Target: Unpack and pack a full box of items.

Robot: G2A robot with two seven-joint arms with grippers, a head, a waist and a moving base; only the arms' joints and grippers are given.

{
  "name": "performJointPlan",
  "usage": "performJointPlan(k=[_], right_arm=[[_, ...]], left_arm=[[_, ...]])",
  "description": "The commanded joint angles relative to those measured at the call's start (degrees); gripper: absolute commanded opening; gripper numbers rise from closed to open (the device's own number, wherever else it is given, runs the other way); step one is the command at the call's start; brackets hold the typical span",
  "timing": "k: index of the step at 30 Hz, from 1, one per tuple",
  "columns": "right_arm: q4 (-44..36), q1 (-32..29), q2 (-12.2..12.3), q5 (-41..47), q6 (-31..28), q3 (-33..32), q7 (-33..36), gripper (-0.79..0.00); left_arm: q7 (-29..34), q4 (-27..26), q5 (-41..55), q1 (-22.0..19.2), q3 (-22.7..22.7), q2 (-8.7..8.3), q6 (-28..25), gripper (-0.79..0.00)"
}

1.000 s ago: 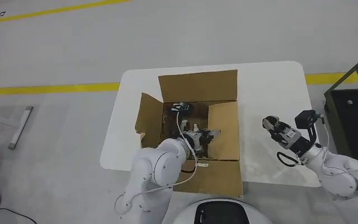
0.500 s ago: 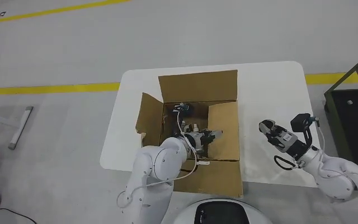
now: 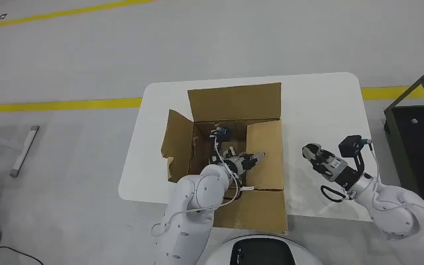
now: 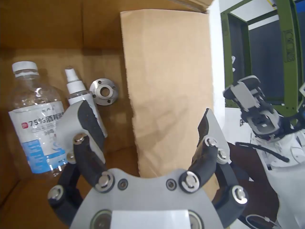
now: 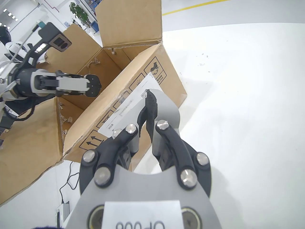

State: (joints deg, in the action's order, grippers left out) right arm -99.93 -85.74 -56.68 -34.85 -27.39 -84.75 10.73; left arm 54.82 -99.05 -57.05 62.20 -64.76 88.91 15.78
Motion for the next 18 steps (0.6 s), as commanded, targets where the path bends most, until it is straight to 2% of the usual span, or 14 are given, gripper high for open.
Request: performJointPlan(k=[1, 8, 18], right_arm=[[0.06, 0.15, -0.12, 0.02, -0.06, 0.53, 0.07, -0.785], [0.84, 1.44, -0.6, 0.4, -0.51, 2.92, 0.5, -0.785], [2.16, 3.38, -1.19, 0.92, -0.89, 5.12, 0.9, -0.785]], left_arm=[[-0.02, 1.05, 1.57, -0.27, -0.13, 0.1, 1.16, 0.0], [2.39, 2.98, 10.01, -1.0, -0.99, 0.28, 2.11, 0.0], [2.47, 3.09, 19.7, -0.88, -2.22, 0.2, 2.65, 0.0]])
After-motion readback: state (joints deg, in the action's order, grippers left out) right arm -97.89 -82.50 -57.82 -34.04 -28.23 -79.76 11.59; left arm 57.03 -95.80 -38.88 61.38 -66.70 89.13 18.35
